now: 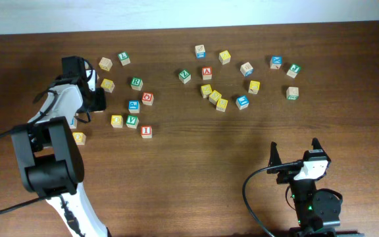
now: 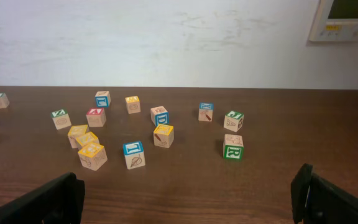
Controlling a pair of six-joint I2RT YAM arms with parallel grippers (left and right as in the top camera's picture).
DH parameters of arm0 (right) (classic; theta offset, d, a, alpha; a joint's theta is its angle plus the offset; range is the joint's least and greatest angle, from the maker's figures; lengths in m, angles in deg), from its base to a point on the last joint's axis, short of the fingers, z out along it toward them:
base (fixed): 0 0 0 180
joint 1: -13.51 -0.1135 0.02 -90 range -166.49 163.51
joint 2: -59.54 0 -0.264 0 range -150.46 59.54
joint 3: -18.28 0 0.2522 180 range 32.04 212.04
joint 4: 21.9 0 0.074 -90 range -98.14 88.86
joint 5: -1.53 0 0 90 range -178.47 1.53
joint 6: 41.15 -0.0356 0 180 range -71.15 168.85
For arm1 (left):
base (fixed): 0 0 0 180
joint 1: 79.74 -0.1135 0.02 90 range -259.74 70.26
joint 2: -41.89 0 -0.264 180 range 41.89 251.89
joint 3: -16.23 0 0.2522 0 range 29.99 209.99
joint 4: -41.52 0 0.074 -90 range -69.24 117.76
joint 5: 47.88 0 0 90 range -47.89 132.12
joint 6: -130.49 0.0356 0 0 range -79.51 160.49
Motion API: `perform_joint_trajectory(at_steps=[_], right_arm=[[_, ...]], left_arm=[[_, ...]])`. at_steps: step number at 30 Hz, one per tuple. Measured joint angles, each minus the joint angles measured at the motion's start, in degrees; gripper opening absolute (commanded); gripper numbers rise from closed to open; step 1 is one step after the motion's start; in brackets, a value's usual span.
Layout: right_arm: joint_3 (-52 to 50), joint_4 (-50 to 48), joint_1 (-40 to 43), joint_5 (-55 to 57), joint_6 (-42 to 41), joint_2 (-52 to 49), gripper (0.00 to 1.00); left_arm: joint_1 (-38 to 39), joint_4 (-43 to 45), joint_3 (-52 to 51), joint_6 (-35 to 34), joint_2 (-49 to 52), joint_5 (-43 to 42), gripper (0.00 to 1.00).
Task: Spell out ICRA
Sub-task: 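Move the left gripper to the yellow C block in the left cluster, then grasp the yellow C block with the left gripper, then carry the yellow C block and place it right of the I block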
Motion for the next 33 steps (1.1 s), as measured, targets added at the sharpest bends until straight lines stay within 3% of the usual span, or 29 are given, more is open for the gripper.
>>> perform_joint_trajectory(at_steps=[2,4,12,19,24,28,30,33], right_arm=[[0.0,0.0,0.0,0.0,-0.04,0.0,0.98],[0.0,0.0,0.0,0.0,-0.04,0.0,0.98],[0.0,0.0,0.0,0.0,-0.02,0.0,0.98],[0.0,0.0,0.0,0.0,0.0,0.0,0.98],[0.0,0.0,0.0,0.0,-0.07,-0.07,0.98],[0.0,0.02,0.0,-0.02,-0.02,-0.13,0.98],[0.0,0.0,0.0,0.0,0.0,-0.15,0.98],[0.0,0.0,0.0,0.02,-0.02,-0.15,0.98]], left_arm=[[0.0,0.0,0.0,-0.02,0.0,0.0,0.4],[0.0,0.0,0.0,-0.02,0.0,0.0,0.31],[0.0,-0.87,0.02,-0.87,0.0,0.02,0.25],[0.0,-10.08,6.03,-2.01,-0.24,-1.84,0.21],[1.25,-18.1,8.61,-2.4,-17.7,-11.96,0.23],[9.22,-28.89,9.27,-3.58,-27.45,-19.69,0.22],[18.93,-32.39,6.62,-6.27,-27.45,-21.27,0.2],[28.02,-29.99,-0.79,-15.63,-27.43,-14.84,0.22]])
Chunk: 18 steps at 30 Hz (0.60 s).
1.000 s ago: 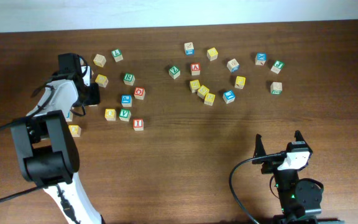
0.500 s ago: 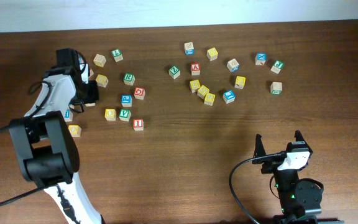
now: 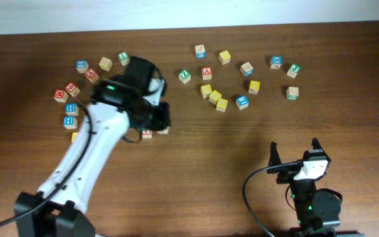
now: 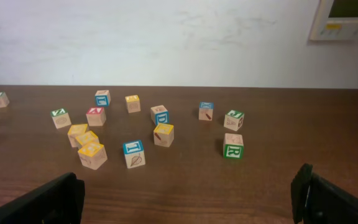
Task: Spell out ICRA
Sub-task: 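Carry the yellow C block and place it right of the I block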
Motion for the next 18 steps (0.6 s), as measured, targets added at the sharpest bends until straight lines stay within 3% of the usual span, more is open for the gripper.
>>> perform_joint_trajectory(at_steps=[4,7,18], right_arm=[[0.0,0.0,0.0,0.0,0.0,0.0,0.98],[0.0,0.0,0.0,-0.02,0.0,0.0,0.98],[0.0,0.0,0.0,-0.02,0.0,0.0,0.98]], left_arm=[[8.04,13.94,-11.13,-13.66,0.74,14.69,0.24],[8.31,19.67,-13.14,-15.5,3.93,20.57,0.24],[10.19,23.56,-13.31,-16.13,16.79,18.05,0.26]])
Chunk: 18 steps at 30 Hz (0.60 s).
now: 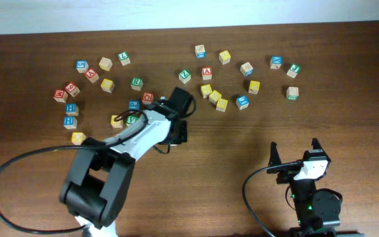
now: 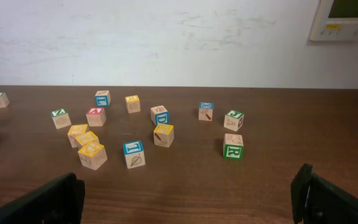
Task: Spell out ICRA
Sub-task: 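Carry the yellow C block and place it right of the I block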
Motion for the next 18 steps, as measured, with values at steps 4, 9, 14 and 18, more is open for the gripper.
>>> perform_joint_trajectory(at_steps=[4,9,14,18], right_arm=[[0.0,0.0,0.0,0.0,0.0,0.0,0.98],[0.0,0.0,0.0,0.0,-0.02,0.0,0.98],[0.0,0.0,0.0,0.0,-0.02,0.0,0.98],[0.0,0.0,0.0,0.0,-0.02,0.0,0.98]], left_arm=[[1.88,0.17,0.0,-3.19,0.28,-0.04,0.38],[1.88,-0.09,0.0,-4.07,0.5,-0.04,0.3],[1.88,-1.79,0.28,-4.28,0.5,-0.87,0.29],[1.88,-1.79,0.28,-4.66,0.52,-1.4,0.52]])
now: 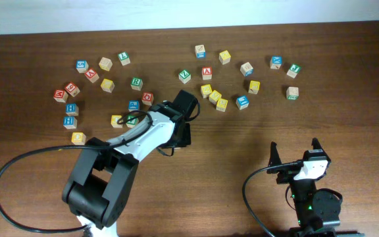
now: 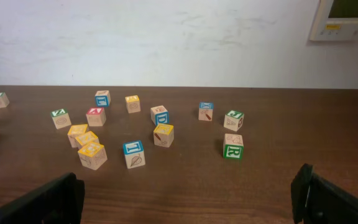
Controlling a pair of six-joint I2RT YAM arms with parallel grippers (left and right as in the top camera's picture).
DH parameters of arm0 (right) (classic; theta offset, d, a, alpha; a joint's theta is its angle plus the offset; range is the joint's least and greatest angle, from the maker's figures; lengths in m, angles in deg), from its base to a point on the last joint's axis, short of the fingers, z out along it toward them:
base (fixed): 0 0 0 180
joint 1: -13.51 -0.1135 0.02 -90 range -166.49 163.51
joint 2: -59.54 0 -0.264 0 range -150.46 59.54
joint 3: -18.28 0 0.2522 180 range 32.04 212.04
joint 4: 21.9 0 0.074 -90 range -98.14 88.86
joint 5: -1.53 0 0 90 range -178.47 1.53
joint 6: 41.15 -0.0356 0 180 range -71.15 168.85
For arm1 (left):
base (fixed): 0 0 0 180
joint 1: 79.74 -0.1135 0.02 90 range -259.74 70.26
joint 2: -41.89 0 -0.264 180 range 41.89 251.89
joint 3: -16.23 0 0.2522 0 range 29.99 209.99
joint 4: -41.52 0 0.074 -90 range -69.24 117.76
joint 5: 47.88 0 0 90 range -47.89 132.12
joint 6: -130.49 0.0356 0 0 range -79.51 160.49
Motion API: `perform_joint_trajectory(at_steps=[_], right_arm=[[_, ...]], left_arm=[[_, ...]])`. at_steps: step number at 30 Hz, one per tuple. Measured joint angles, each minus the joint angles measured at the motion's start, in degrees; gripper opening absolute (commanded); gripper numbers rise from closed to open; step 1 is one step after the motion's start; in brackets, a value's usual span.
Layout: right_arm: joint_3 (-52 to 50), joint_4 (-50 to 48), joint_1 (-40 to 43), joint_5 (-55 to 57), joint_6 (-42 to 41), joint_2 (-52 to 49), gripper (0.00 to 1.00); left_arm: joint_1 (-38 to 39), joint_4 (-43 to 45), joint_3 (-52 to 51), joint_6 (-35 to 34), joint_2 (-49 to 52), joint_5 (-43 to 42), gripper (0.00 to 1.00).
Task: Spell out ICRA
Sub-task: 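Carry the yellow C block and place it right of the I block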
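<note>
Lettered wooden blocks lie in two loose groups across the far half of the table. The right wrist view shows a blue I block (image 2: pixel 133 154), a green R block (image 2: pixel 233 147) and a red-topped block (image 2: pixel 96 116). My left gripper (image 1: pixel 180 133) reaches to the table's middle, right of the left group. Its jaws are hidden under the wrist, and the red I block does not show. My right gripper (image 2: pixel 188 199) rests open and empty near the front right (image 1: pixel 295 158).
The left group includes a blue block (image 1: pixel 133 105), a red one (image 1: pixel 147 98) and a green one (image 1: pixel 136 83). Yellow blocks (image 1: pixel 214 97) cluster in the right group. The left arm lies over the yellow and green blocks (image 1: pixel 116 121). Bare wood lies in front of the blocks.
The left gripper has shifted slightly right and toward the front. The blocks in view and the right arm are unchanged.
The left arm first stood at the far left over the outer blocks, with a red I block lying in plain view. Then its gripper was over that I block. After that it was at mid-table, and the I block no longer shows. The right gripper stayed open and still.
</note>
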Motion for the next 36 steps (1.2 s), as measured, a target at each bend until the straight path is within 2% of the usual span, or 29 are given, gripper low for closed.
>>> perform_joint_trajectory(at_steps=[3,5,7,10,12,15,17,20,23,27,28,36], right_arm=[[0.0,0.0,0.0,0.0,0.02,0.0,0.98],[0.0,0.0,0.0,0.0,0.02,0.0,0.98],[0.0,0.0,0.0,0.0,0.02,0.0,0.98],[0.0,0.0,0.02,0.0,0.02,0.0,0.98],[0.0,0.0,0.0,0.0,0.02,0.0,0.98],[0.0,0.0,0.0,0.0,0.02,0.0,0.98],[0.0,0.0,0.0,0.0,0.04,0.0,0.98],[0.0,0.0,0.0,0.0,0.02,0.0,0.98],[0.0,0.0,0.0,0.02,0.04,0.0,0.98],[0.0,0.0,0.0,0.0,0.0,0.0,0.98],[0.0,0.0,0.0,0.0,0.0,0.0,0.98],[0.0,0.0,0.0,0.0,-0.02,0.0,0.98]], left_arm=[[0.0,-1.49,0.85,0.17,0.15,0.0,0.58],[0.0,-4.15,3.15,0.48,0.55,0.09,0.59],[0.0,-8.66,7.96,0.83,0.79,1.03,0.6],[-0.87,-18.95,21.51,2.47,1.38,5.03,0.61],[-3.32,-23.17,27.91,6.08,1.33,5.77,0.62],[-11.63,-27.47,29.51,11.65,1.33,6.36,0.62],[-16.81,-27.87,28.22,17.11,1.33,3.3,0.61],[-18.12,-24.46,19.41,19.71,1.33,-1.18,0.59],[-17.97,-20.24,12.33,18.47,1.38,-3.32,0.55],[-17.33,-14.8,11.23,17.97,1.38,-4.07,0.53],[-17.05,-12.57,10.58,17.86,1.38,-4.07,0.49],[-16.83,-9.92,7.28,17.4,1.4,-4.07,0.42]])
